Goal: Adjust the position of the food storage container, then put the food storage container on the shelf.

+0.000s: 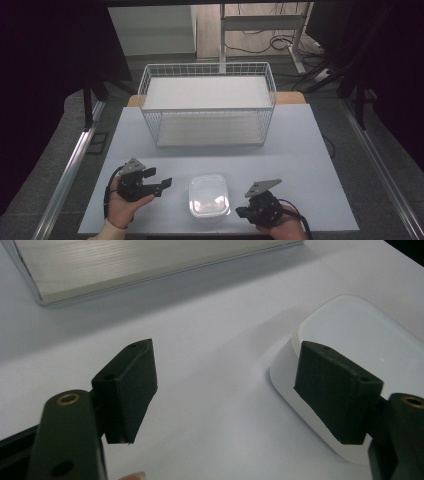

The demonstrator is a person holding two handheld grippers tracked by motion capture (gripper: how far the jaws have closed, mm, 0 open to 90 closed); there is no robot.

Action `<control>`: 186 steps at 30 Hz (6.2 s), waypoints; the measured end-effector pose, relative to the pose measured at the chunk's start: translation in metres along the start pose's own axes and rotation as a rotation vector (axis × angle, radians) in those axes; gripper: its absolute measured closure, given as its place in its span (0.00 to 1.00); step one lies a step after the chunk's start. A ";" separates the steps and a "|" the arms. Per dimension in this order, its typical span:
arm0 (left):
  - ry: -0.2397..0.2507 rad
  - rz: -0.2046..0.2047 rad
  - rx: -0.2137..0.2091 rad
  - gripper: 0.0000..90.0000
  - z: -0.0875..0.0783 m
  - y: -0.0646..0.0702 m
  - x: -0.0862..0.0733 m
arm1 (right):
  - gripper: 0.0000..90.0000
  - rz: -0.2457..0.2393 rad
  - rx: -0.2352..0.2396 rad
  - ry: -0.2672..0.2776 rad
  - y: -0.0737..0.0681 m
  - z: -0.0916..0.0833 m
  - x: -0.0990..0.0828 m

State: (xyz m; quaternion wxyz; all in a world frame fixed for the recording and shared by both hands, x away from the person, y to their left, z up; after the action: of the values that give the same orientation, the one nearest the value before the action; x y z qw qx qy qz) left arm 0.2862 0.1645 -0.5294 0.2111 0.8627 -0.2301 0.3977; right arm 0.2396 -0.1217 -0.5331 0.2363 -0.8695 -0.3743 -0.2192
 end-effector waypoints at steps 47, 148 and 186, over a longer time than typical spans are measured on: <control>-0.067 -0.219 -0.293 0.31 0.004 0.049 -0.002 | 0.37 0.231 0.051 0.276 0.023 0.011 0.047; -0.028 -0.300 -0.381 0.88 0.011 0.067 0.002 | 0.90 0.397 0.254 0.316 0.010 0.001 0.050; 0.095 -0.146 -0.313 0.88 -0.014 0.044 0.104 | 0.89 0.238 0.203 0.435 0.025 -0.047 0.137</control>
State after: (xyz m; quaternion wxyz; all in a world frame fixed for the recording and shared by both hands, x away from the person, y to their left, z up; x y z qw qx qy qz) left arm 0.3134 0.1133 -0.4322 0.3819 0.8139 -0.2158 0.3810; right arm 0.3345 -0.0892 -0.4251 0.4210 -0.8119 -0.2297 -0.3329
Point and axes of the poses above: each handheld gripper's, and its own axes: z roughly forward along the jaws, x roughly out of its top, y roughly to its right, the point moved 8 cm from there along z, roughly forward along the jaws, and after that the axes turned 5 degrees about z, right-handed, at the moved point
